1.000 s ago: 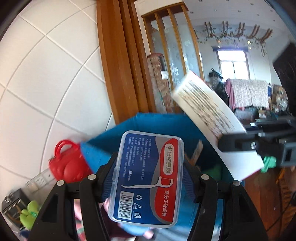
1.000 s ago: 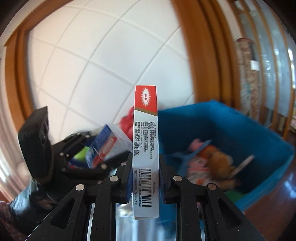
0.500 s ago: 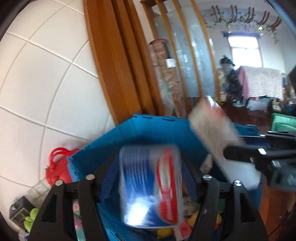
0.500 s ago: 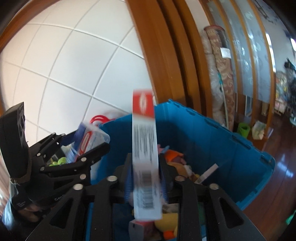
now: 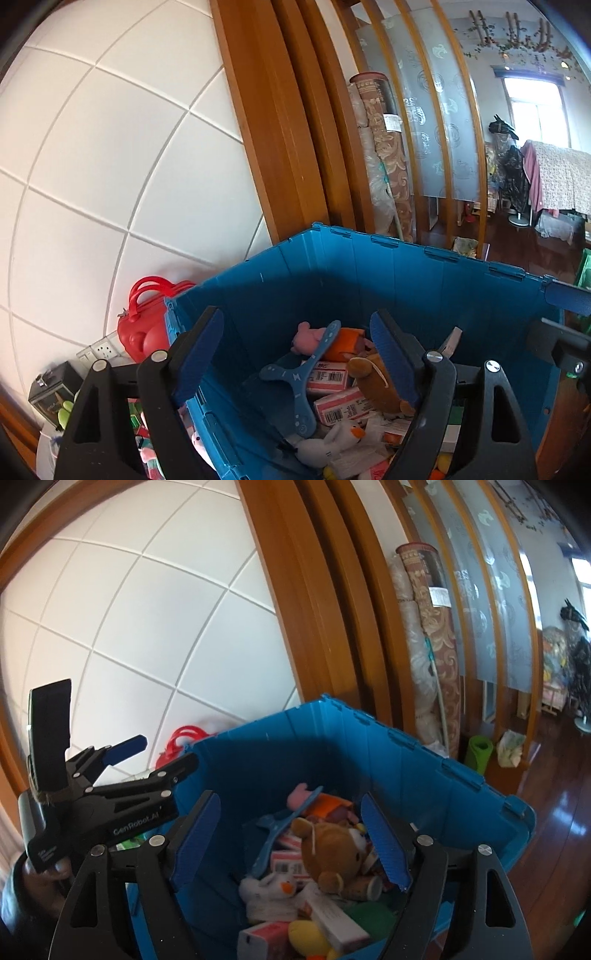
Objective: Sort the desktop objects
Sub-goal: 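Move both tools back over the cluttered bed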
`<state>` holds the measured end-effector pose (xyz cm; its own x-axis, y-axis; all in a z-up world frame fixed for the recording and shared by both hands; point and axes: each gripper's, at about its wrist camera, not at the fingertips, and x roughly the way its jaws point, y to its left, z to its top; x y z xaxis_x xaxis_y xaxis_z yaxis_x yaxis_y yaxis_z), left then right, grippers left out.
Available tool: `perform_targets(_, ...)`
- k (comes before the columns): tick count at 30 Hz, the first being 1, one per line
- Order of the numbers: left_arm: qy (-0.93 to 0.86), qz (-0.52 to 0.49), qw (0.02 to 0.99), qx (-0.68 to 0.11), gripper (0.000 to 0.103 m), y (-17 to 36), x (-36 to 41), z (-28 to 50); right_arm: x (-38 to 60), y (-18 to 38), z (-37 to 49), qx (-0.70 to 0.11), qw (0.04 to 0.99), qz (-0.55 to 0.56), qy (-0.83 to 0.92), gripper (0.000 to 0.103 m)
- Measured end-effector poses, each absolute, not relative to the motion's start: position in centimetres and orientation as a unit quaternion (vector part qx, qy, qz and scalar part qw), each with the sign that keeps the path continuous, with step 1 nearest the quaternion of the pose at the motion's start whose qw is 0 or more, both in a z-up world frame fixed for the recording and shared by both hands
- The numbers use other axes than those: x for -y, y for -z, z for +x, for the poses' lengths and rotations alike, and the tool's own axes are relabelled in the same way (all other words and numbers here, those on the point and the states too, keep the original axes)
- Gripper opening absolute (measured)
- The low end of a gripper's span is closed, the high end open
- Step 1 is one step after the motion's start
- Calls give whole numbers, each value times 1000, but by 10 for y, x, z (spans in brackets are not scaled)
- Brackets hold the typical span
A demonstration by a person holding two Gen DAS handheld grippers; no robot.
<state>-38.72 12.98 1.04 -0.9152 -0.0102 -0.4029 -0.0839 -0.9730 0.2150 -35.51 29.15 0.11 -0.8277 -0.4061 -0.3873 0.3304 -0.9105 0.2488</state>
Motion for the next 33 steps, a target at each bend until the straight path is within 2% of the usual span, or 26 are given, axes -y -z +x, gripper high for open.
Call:
perform_targets(9, -976, -193, 13, -97, 82, -13, -121, -371, -291, -2, -340, 85, 197, 210, 954, 80)
perform_targets(19, -979, -187, -4, -78, 82, -19, -74, -334, -251, -12, -309, 60, 212, 201, 955, 81)
perform_targets(26, -978, -191, -35, -80, 82, -12, -16, -301, -198, -14, -280, 53, 244, 197, 948, 81)
perform_targets(33, -968, -213, -102, -81, 82, 13, 92, -253, -120, 2, -246, 47, 300, 210, 929, 83)
